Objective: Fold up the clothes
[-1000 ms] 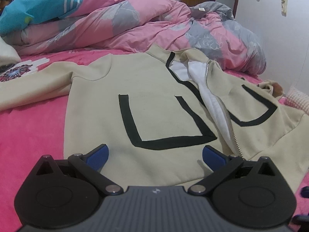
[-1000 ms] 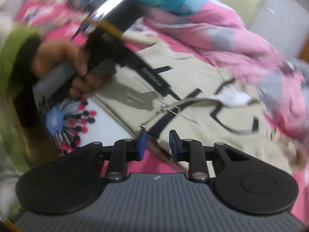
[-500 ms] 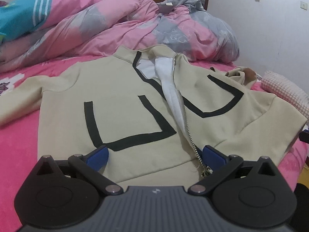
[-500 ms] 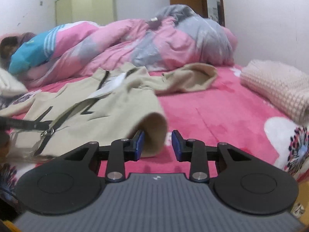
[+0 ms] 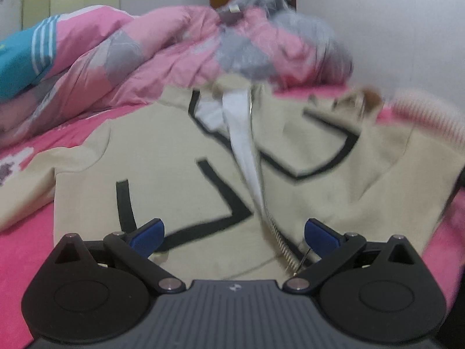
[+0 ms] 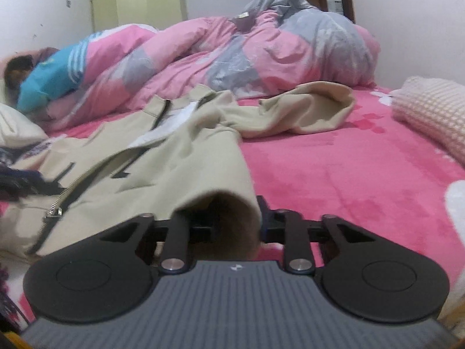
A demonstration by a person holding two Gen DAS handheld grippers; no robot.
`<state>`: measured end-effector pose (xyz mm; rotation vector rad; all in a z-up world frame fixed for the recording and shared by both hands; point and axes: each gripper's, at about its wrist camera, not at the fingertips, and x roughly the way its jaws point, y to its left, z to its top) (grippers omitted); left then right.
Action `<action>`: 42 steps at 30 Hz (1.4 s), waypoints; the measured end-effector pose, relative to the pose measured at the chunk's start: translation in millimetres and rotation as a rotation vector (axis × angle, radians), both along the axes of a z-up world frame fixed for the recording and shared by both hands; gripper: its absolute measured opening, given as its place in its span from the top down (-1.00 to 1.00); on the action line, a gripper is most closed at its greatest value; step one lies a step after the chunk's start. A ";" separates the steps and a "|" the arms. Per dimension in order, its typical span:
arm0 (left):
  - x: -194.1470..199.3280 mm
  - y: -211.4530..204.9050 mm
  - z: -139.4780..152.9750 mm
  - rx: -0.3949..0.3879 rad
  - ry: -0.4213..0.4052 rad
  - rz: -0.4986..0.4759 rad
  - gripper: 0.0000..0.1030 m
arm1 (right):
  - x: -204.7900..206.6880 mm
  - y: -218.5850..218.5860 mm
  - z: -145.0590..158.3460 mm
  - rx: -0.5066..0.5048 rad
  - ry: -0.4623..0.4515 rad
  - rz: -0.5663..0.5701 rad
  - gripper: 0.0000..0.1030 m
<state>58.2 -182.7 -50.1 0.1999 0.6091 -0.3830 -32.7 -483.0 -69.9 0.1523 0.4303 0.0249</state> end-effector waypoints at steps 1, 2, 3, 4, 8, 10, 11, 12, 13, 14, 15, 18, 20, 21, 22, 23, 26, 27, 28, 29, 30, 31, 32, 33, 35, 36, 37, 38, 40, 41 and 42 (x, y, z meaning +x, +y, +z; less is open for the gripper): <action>1.1 0.9 -3.3 -0.015 0.013 0.011 -1.00 | -1.5 -1.3 -0.3 0.022 -0.015 -0.007 0.89; 2.3 1.8 -6.5 -0.029 0.027 0.021 -1.00 | -3.5 -7.0 -2.0 0.048 -0.022 -0.049 0.94; 3.4 2.6 -9.7 -0.044 0.040 0.032 -1.00 | -5.4 -12.9 -3.7 0.075 -0.029 -0.091 0.95; 5.4 4.6 -10.1 -0.058 0.055 0.031 -1.00 | -7.3 -22.6 -9.7 0.131 -0.017 -0.133 0.95; 8.2 8.1 -11.2 -0.077 0.069 0.023 -1.00 | -16.4 -52.3 -39.4 0.383 -0.020 -0.210 0.96; 8.3 9.1 -11.9 -0.082 0.066 0.021 -1.00 | -21.2 -54.5 -40.3 0.418 -0.044 -0.211 0.83; 8.6 9.5 -12.5 -0.087 0.066 0.020 -1.00 | -25.0 -57.3 -41.3 0.444 -0.057 -0.210 0.72; 8.8 9.8 -13.0 -0.091 0.066 0.019 -1.00 | -30.8 -62.0 -42.7 0.468 -0.059 -0.200 0.71; 9.0 10.2 -13.6 -0.096 0.066 0.018 -1.00 | -36.8 -66.6 -44.0 0.491 -0.060 -0.190 0.65; 9.0 10.7 -13.7 -0.100 0.067 0.017 -1.00 | -44.2 -71.4 -42.8 0.502 -0.062 -0.182 0.55; 9.1 11.3 -13.9 -0.103 0.067 0.016 -1.00 | -51.7 -76.1 -41.6 0.512 -0.063 -0.174 0.51; 9.4 13.3 -14.5 -0.117 0.068 0.012 -1.00 | -74.0 -88.9 -31.9 0.513 -0.050 -0.185 0.37; 8.9 14.1 -15.2 -0.124 0.064 0.010 -1.00 | -88.5 -102.1 -20.0 0.505 -0.059 -0.247 0.31; 8.7 14.5 -15.5 -0.128 0.062 0.009 -1.00 | -90.2 -110.5 -13.7 0.535 -0.084 -0.262 0.29; 8.2 14.4 -15.8 -0.130 0.058 0.008 -1.00 | -91.6 -118.9 -7.4 0.565 -0.108 -0.277 0.29; 7.9 14.5 -16.1 -0.131 0.057 0.007 -1.00 | -79.7 -125.0 -0.3 0.588 -0.111 -0.262 0.29; 8.3 15.8 -16.9 -0.138 0.058 0.004 -1.00 | -27.3 -135.8 17.4 0.637 -0.063 -0.197 0.16; 8.1 16.3 -17.2 -0.141 0.057 0.003 -1.00 | -1.9 -136.9 19.4 0.664 -0.031 -0.151 0.08; 8.0 16.8 -17.5 -0.144 0.056 0.002 -1.00 | 25.6 -137.4 17.0 0.685 0.008 -0.129 -0.07; 8.0 16.9 -17.8 -0.146 0.055 0.000 -1.00 | 53.1 -137.9 14.5 0.706 0.046 -0.106 -0.11; 8.1 17.0 -18.0 -0.148 0.054 -0.001 -1.00 | 80.6 -138.5 12.0 0.726 0.085 -0.083 -0.12; 8.1 17.2 -17.9 -0.149 0.055 -0.002 -1.00 | 108.1 -139.0 9.5 0.747 0.124 -0.060 -0.13; 8.3 17.1 -17.9 -0.149 0.055 -0.003 -1.00 | 135.4 -139.5 7.0 0.767 0.162 -0.037 -0.15; 8.6 17.0 -18.0 -0.150 0.056 -0.004 -1.00 | 154.8 -137.7 -0.2 0.764 0.204 -0.033 -0.16; 8.9 16.6 -18.0 -0.149 0.055 -0.005 -1.00 | 193.6 -134.2 -14.6 0.757 0.286 -0.025 -0.17; 8.9 16.5 -18.2 -0.150 0.054 -0.005 -1.00 | 212.7 -132.5 -21.6 0.754 0.326 -0.021 -0.15; 8.9 16.7 -18.4 -0.150 0.054 -0.005 -1.00 | 218.9 -132.1 -21.0 0.742 0.305 -0.019 -0.08; 8.8 16.8 -18.6 -0.150 0.054 -0.006 -1.00 | 225.1 -131.6 -20.3 0.730 0.285 -0.017 0.39; 8.3 16.4 -18.2 -0.147 0.055 -0.007 -1.00 | 234.0 -133.6 -14.2 0.693 0.236 -0.026 0.93; 8.1 16.2 -18.0 -0.146 0.055 -0.008 -1.00 | 236.7 -136.1 -8.6 0.668 0.207 -0.036 0.93; 7.8 16.0 -17.9 -0.144 0.055 -0.008 -1.00 | 237.7 -140.1 3.8 0.631 0.151 -0.040 0.94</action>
